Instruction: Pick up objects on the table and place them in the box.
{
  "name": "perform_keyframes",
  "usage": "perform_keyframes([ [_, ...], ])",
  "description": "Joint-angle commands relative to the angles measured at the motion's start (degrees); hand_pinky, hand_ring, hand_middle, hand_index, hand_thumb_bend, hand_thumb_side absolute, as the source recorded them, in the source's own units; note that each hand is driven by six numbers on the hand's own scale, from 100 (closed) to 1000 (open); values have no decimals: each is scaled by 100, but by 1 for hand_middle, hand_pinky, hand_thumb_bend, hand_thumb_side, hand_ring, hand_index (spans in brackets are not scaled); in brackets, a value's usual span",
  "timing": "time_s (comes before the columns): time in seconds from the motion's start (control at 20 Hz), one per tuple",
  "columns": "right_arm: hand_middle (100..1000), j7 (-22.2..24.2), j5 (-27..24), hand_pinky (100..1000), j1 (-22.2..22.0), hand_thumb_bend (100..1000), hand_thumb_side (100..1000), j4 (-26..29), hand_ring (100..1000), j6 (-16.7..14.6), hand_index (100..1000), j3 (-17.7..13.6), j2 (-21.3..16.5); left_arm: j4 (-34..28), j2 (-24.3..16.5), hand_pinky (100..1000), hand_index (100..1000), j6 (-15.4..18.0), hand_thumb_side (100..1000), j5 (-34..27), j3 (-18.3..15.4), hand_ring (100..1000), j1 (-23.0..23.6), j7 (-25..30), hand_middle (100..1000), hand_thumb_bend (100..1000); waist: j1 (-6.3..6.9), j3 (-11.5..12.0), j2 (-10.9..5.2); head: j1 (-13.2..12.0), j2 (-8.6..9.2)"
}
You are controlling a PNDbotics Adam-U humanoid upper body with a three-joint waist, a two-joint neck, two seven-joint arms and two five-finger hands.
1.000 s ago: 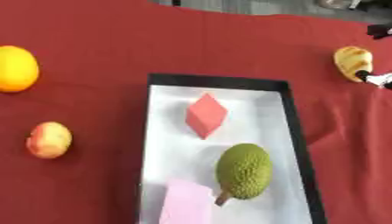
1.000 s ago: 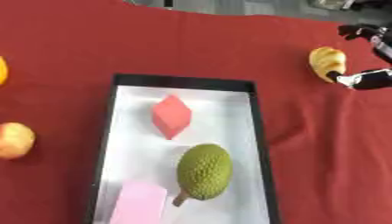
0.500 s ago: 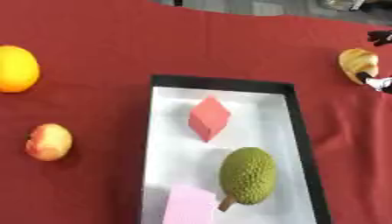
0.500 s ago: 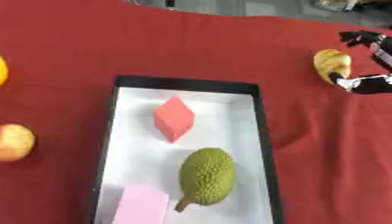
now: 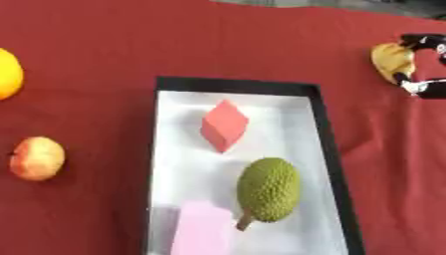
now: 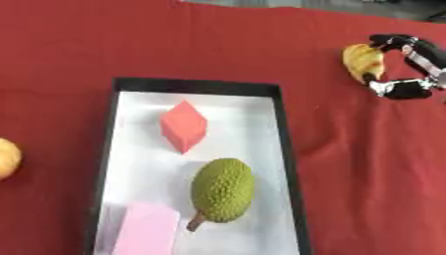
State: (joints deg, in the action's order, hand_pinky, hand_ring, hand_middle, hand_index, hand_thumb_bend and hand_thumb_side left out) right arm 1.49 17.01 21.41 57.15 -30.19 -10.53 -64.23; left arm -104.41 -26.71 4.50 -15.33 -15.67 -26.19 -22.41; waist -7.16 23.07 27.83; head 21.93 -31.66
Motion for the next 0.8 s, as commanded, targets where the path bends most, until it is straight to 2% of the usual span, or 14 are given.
perform_keyframes([
  [0.05,817,18,-64,908,-42,247,224,-53,810,22,957,-75,-271,-42,-95,775,748,16,695,-31,-15,788,-56,26,638,100,53,4,-91,39,37],
  [0.55,829,205,25,910,-23,256,238,-98,819,-55,962,-51,-255,-27,-81,777,748,24,694,-49,11,788,-90,78,637,100,52,64,-55,38,138],
  [0.8,771,207,141,891,-26,260,247,-124,793,-76,953,-40,-235,-27,-83,777,748,32,693,-55,14,788,-104,94,636,100,52,85,-42,30,174],
])
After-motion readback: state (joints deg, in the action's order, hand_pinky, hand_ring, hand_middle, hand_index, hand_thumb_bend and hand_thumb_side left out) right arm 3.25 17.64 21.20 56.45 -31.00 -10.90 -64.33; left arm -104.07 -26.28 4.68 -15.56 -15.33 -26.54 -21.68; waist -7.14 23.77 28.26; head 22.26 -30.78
